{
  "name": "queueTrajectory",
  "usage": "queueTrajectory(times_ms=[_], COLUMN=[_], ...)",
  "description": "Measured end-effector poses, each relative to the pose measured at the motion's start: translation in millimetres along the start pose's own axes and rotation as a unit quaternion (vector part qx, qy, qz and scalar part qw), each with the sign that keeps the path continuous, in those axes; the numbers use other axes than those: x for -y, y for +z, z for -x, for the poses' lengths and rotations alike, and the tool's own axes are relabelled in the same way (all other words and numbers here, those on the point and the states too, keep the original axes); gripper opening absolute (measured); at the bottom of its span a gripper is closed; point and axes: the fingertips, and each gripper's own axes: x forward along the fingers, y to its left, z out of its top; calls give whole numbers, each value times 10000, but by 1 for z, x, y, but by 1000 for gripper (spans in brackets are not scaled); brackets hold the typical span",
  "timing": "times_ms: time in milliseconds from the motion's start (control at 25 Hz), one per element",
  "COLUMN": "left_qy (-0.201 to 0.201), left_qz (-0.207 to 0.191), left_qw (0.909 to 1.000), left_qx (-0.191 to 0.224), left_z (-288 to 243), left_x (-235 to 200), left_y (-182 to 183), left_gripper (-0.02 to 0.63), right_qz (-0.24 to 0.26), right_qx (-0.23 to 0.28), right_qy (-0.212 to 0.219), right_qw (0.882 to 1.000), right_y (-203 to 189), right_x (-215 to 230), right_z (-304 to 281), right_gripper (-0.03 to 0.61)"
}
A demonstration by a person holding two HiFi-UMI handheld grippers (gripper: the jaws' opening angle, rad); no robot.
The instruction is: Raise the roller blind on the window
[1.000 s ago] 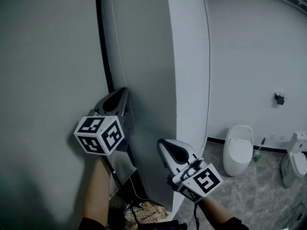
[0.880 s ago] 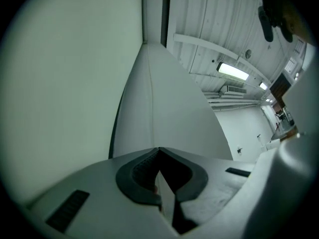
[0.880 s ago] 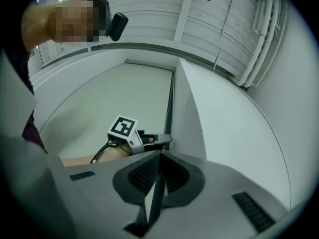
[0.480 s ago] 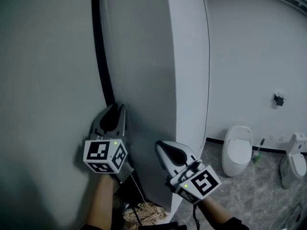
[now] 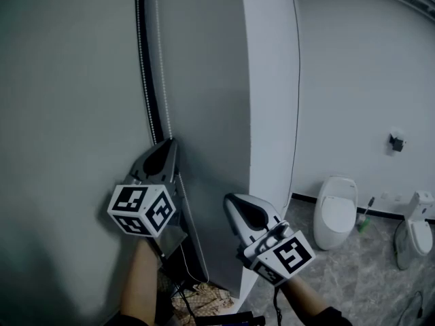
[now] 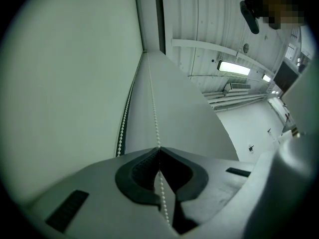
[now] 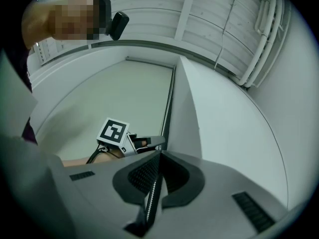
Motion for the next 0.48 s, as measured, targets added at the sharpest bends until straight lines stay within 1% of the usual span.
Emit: queueTrajectory(times_ms=[160, 360, 480], left_qy=[-96, -124, -120], left_qz=[-3, 13, -6], left_qw=[10000, 9999, 9999], left_qx=[13, 81, 63], left_z=[11, 29, 40], left_x=[8, 12, 16], left_y=[5, 3, 4], left_gripper=[14, 13, 12], right_qz=[-49, -505, -627], right_qx=[20, -38, 63], right_qy=[104, 412, 485], right_qw=[9999, 9979, 9968], right_y=[5, 1, 4], right_x=[-5, -12, -11], right_z=[-5, -19, -26], right_gripper=[9, 9, 9])
